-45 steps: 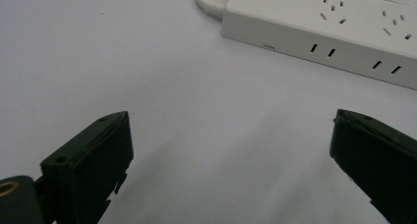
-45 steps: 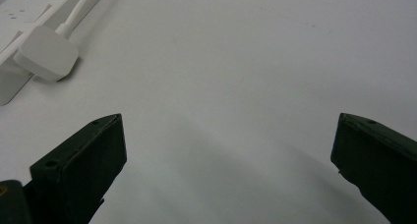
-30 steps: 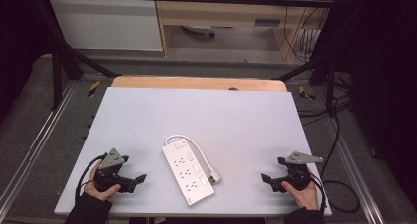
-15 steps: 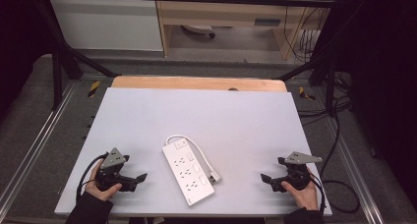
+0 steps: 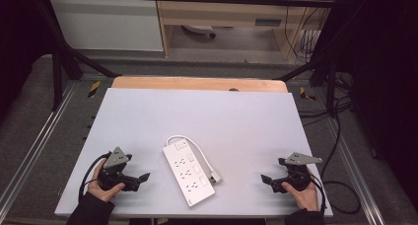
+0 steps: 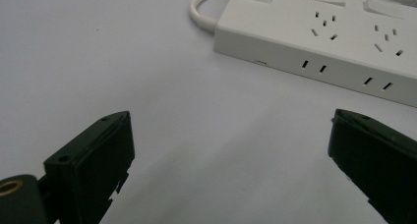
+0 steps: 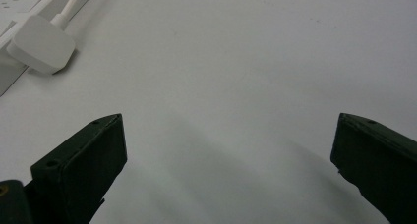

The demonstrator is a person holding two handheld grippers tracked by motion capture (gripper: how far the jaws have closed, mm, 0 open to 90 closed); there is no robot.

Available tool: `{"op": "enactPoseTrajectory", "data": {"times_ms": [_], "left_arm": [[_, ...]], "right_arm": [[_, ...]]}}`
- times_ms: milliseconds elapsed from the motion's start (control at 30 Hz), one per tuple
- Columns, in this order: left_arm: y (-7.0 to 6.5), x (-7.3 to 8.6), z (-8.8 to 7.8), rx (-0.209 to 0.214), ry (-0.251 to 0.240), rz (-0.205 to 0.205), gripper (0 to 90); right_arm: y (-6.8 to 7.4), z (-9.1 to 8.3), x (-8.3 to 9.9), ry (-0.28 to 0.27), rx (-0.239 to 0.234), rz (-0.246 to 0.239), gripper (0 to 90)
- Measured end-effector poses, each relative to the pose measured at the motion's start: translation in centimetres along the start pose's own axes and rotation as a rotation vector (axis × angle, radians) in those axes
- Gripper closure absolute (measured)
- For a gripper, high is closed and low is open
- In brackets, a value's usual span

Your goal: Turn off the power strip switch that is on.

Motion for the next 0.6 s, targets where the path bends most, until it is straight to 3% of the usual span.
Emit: {"op": "enactPoseTrajectory", "data": {"times_ms": [600], "left_arm": [[-0.63, -0.75, 0.53, 0.008, 0.005, 0.018, 3.3]], "right_arm": [[-0.12, -0.06, 0.01, 0.001, 0.007, -0.006, 1.1]]}}
Point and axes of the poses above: each handheld gripper's, and its own axes: z roughly forward along the jaws, x roughly out of its underside, y roughly to its left, the point moved 10 cm from there along z, roughly forward along the jaws, and after that the axes turned 13 degrees about -y, right-handed, at the moved point
